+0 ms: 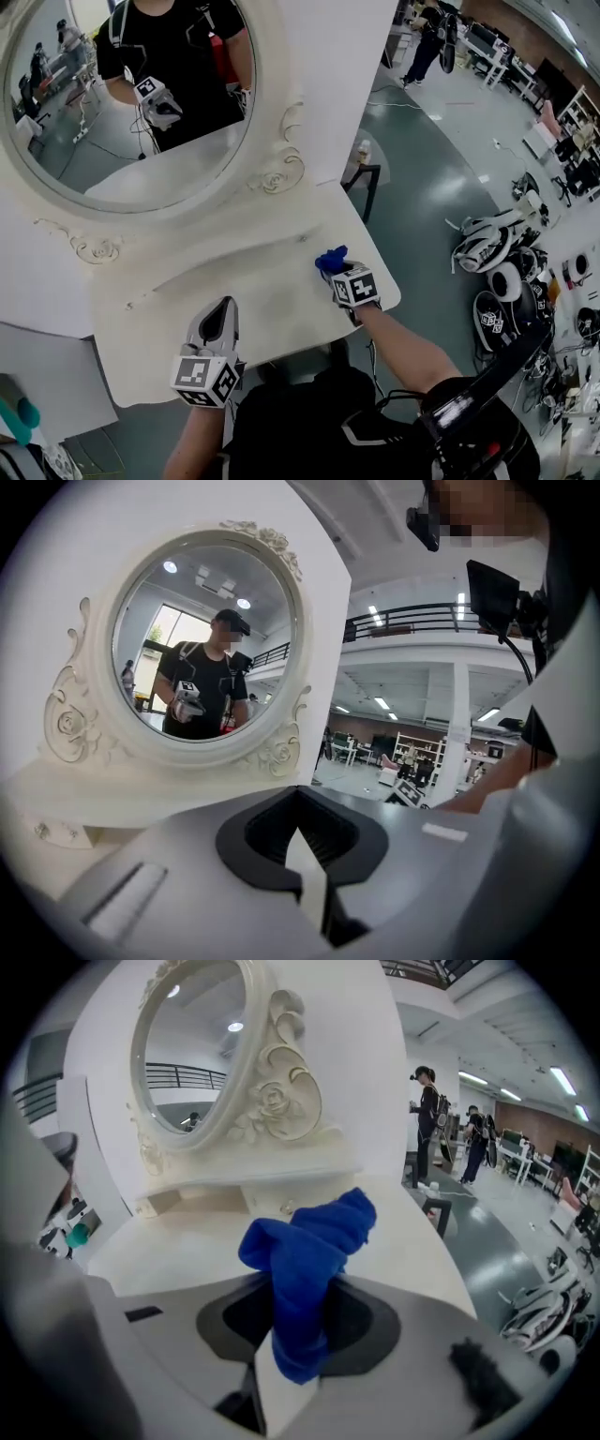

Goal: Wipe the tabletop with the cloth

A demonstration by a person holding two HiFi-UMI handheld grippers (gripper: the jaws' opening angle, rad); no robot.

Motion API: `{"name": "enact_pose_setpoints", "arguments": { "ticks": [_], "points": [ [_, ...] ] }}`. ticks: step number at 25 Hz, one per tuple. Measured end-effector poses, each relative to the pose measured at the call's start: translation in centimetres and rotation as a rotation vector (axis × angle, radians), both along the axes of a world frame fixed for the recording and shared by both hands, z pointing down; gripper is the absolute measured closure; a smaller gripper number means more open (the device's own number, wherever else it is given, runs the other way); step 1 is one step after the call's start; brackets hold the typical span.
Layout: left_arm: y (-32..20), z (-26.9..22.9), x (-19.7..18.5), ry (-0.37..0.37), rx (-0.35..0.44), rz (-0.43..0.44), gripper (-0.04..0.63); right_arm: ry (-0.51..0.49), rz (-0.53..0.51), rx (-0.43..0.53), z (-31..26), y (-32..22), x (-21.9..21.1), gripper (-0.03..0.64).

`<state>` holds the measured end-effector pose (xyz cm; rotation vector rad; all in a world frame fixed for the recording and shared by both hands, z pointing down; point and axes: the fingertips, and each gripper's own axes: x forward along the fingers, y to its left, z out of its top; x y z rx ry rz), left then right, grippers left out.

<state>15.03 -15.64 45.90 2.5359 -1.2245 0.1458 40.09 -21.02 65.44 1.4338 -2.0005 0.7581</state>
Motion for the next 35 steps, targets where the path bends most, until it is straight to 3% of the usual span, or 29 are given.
{"name": "enact_pose_setpoints", "arguments": {
  "ticks": [6, 13, 20, 27, 32, 35],
  "points": [
    [0.3, 0.4, 1.3, -0.029, -0.030, -0.128, 0.588, 0.024, -0.012, -0.019, 2.1, -7.5, 2.0, 0.488],
    [0.8, -0.5, 2.5, -0.029, -0.044, -0.169, 0.588, 0.052, -0.141, -0.012, 2.0, -4.9, 0.1, 0.488],
    [-0.5, -1.5, 6.1, 0.002, -0.008, -0.082, 0.588, 0.101, -0.291, 0.002, 2.0, 3.2, 0.1, 0.488],
    [-0.8, -1.2, 9.6, 0.014, -0.004, 0.016, 0.588, 0.033, -0.258, -0.057, 2.0, 9.5, 1.4, 0.488],
    [-1.3, -1.0, 11.0, 0.017, -0.005, 0.044, 0.588, -0.036, -0.209, -0.073, 2.0, 12.0, 2.4, 0.488],
    [-1.4, -0.7, 11.7, 0.006, -0.009, 0.056, 0.588, -0.044, -0.231, -0.115, 2.2, 12.6, 2.6, 0.488]
  ]
}}
